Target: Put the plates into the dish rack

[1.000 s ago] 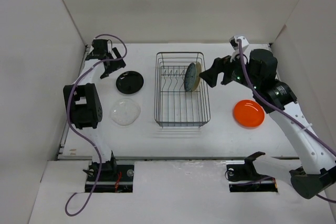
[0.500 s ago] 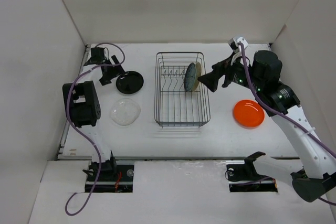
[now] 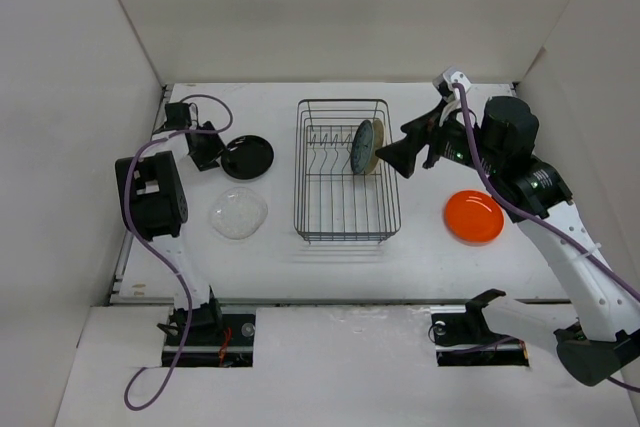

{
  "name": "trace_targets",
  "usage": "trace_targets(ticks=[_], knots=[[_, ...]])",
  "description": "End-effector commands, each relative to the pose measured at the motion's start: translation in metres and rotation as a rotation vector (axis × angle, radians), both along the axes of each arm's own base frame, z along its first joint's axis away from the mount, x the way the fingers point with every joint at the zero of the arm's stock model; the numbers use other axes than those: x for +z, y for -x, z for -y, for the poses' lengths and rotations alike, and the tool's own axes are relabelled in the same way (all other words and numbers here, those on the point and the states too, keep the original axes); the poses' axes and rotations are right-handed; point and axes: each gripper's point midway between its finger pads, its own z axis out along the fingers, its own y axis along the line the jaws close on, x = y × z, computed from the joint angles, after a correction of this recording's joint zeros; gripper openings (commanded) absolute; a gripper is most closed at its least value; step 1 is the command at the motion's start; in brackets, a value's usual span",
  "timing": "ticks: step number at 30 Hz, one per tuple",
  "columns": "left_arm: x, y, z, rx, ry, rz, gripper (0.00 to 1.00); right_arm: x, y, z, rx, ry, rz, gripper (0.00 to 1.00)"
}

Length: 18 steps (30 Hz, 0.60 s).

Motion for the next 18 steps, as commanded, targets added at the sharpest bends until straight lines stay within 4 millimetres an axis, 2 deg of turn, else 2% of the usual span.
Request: trace_targets(ticks=[1,3,4,7,9,12,13,15,16,17,18], knots=[[-0.013,0.004,0.005,-0.025,0.029,-0.014,0.45,0.019,0.004,-0.006,0.036,-0.031,0.090,0.98],[-0.015,0.006,0.006,-0.018,0.035,-0.019,0.43,0.019,0.004,-0.006,0.036,-0.031,0.090,0.98],[-0.014,0.004,0.007,-0.016,0.046,-0.010,0.37,0.019,0.004,-0.006,0.036,-0.031,0.090,0.98],[-0.014,0.004,0.007,-0.016,0.046,-0.009,0.37,0.015,0.003,-0.006,0.037,-0.027,0.082,0.98],[-0.016,0.004,0.006,-0.011,0.038,-0.011,0.29,0.015,0.002,-0.005,0.027,-0.025,0.082,0.98],[-0.020,0.005,0.006,-0.003,0.045,-0.022,0.25,0.015,0.001,-0.005,0.029,-0.020,0.089,0.98],[-0.021,0.005,0.005,0.003,0.036,-0.023,0.15,0.015,0.001,-0.005,0.029,-0.020,0.089,0.98],[-0.026,0.006,0.003,0.008,0.028,-0.034,0.13,0.015,0.001,-0.005,0.029,-0.020,0.089,0.98],[-0.023,0.003,0.003,0.016,0.032,-0.027,0.10,0.015,0.001,-0.005,0.029,-0.020,0.089,0.98],[-0.028,0.004,0.001,0.022,0.024,-0.038,0.00,0.013,0.002,-0.005,0.029,-0.016,0.081,0.98],[-0.028,0.004,0.001,0.022,0.024,-0.039,0.00,0.013,0.002,-0.005,0.029,-0.016,0.081,0.98]])
